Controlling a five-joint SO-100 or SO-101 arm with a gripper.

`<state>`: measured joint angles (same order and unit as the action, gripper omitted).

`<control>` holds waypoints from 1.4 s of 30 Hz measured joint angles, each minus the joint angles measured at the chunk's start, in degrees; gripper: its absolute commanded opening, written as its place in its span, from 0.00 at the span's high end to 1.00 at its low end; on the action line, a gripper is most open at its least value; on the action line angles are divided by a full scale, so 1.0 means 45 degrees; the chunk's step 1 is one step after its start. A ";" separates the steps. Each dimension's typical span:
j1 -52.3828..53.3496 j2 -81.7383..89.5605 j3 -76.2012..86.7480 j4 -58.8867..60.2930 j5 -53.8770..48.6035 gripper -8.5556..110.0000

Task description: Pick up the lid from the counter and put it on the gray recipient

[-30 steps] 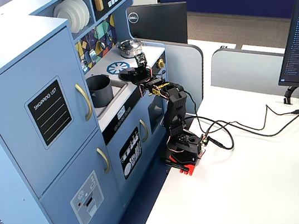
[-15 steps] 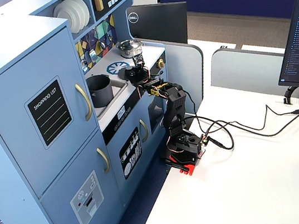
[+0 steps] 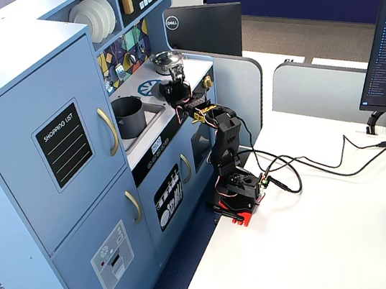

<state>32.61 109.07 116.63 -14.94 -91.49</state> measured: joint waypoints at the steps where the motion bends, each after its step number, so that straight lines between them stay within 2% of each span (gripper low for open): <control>1: -0.0059 0.0176 -0.0313 0.0352 0.0000 0.93; 9: -0.1270 0.1699 -0.2773 0.3809 0.0449 0.93; 18: -0.4375 0.2715 -0.3789 0.6309 0.0762 0.93; 30: -0.6875 0.2734 -0.3203 0.6172 0.0762 0.93; 42: -0.7031 0.2734 -0.2012 0.4395 0.0137 0.93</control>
<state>0.97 121.38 107.58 4.83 -90.88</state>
